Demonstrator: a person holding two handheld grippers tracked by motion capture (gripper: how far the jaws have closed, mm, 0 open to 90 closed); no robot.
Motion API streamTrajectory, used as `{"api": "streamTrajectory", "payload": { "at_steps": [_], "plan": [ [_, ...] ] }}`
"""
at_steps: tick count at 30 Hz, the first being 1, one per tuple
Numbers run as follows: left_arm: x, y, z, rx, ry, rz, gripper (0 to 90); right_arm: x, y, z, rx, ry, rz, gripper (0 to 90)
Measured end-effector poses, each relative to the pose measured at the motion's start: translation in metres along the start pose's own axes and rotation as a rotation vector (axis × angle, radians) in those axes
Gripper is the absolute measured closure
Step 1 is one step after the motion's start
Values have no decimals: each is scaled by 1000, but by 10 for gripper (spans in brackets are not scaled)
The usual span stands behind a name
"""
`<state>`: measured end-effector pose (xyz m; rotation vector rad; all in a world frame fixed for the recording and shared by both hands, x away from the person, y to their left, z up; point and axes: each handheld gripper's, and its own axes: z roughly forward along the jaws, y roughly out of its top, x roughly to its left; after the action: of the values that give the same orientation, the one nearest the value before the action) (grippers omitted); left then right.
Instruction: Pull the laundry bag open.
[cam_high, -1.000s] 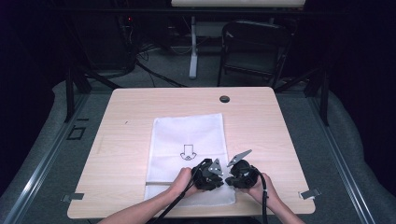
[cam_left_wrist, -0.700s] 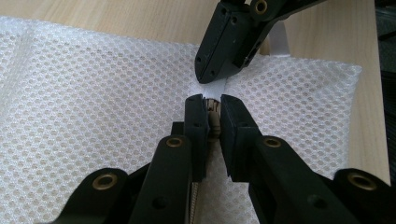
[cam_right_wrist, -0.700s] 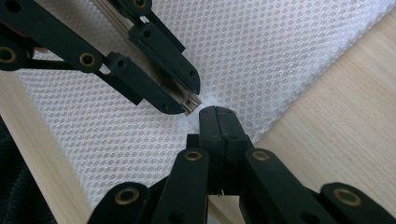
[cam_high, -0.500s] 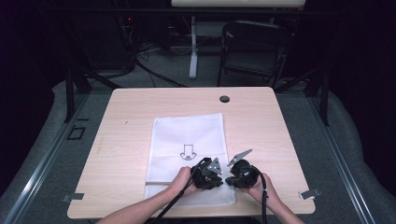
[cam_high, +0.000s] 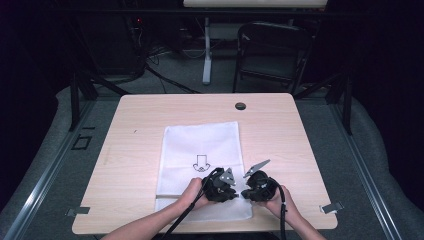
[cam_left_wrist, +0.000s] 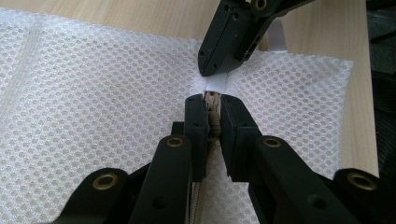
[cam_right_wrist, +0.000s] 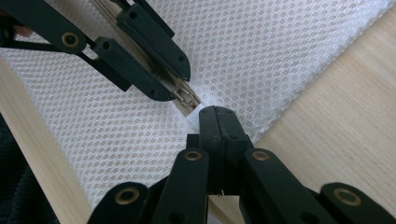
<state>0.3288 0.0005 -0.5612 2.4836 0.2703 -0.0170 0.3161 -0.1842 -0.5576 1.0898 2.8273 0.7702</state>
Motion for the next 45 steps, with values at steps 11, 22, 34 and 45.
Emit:
{"api": "streamTrajectory", "payload": {
  "at_steps": [11, 22, 34, 45],
  "plan": [
    [0, -3, -4, -11, 1, -15, 821, -1, 0, 0, 6, -6, -6, 900],
    [3, -12, -18, 2, 7, -26, 820, 0, 0, 1, -6, -6, 7, 900],
    [5, -19, -25, 9, 7, -33, 820, 1, 1, 0, 4, -12, 3, 900],
    [6, -23, -29, 16, 7, -40, 820, 1, 1, 1, -8, -10, 9, 900]
  ]
}}
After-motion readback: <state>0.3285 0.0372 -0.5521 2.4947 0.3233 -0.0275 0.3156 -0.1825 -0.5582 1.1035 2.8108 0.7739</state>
